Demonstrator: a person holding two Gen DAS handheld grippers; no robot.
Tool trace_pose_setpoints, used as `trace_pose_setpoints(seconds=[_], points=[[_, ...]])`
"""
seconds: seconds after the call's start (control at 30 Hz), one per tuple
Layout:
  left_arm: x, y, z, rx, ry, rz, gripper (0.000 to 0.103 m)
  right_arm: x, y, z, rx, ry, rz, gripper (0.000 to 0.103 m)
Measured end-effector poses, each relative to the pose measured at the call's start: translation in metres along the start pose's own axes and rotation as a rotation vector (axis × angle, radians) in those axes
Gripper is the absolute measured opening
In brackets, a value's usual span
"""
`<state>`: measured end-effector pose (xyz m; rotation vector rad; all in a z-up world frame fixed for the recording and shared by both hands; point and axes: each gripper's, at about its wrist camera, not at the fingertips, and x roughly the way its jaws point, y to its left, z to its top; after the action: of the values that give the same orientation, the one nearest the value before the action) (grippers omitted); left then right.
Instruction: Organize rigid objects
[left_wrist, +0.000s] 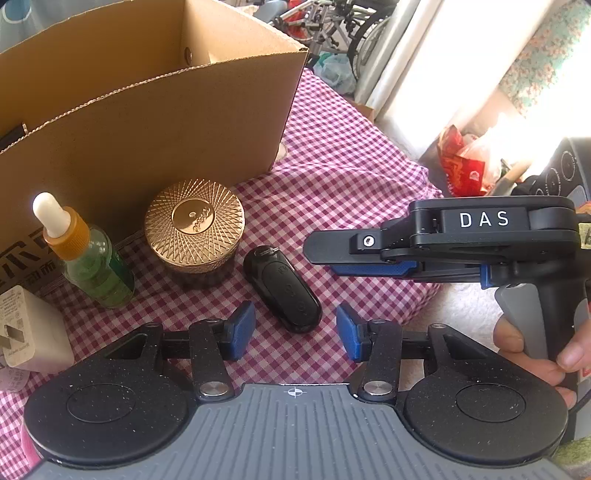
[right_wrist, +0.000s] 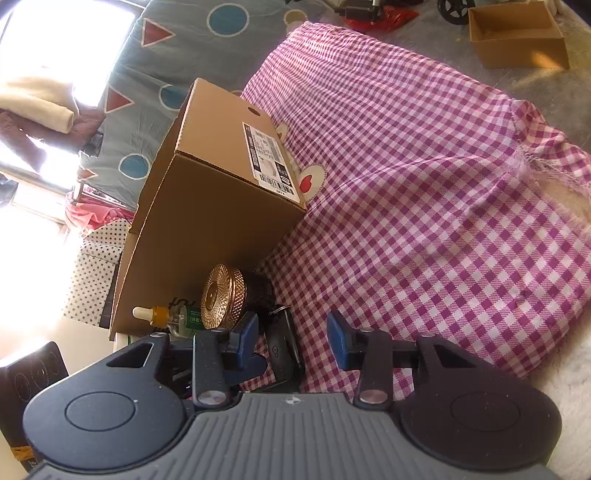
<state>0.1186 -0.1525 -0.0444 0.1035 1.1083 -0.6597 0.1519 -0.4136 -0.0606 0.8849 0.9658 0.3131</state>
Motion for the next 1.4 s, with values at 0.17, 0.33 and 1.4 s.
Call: trace_pose_setpoints(seconds=[0.17, 0.33, 1.4], points=[[0.005, -0.001, 0.002, -0.002, 0.008, -0.012, 0.048, 0.010, 0.007, 0.000, -0.019, 0.011, 0.006, 0.038], [0.007, -0.003, 0.004, 0.004, 0.005, 0.000, 0.049, 0.019, 0.012, -0.007, -0.012, 0.020, 0.025, 0.034], [-0.004, -0.013, -0.019, 0.036, -0.012, 0.004, 0.049, 0.019, 0.007, -0.031, -0.026, 0.060, 0.038, 0.020]])
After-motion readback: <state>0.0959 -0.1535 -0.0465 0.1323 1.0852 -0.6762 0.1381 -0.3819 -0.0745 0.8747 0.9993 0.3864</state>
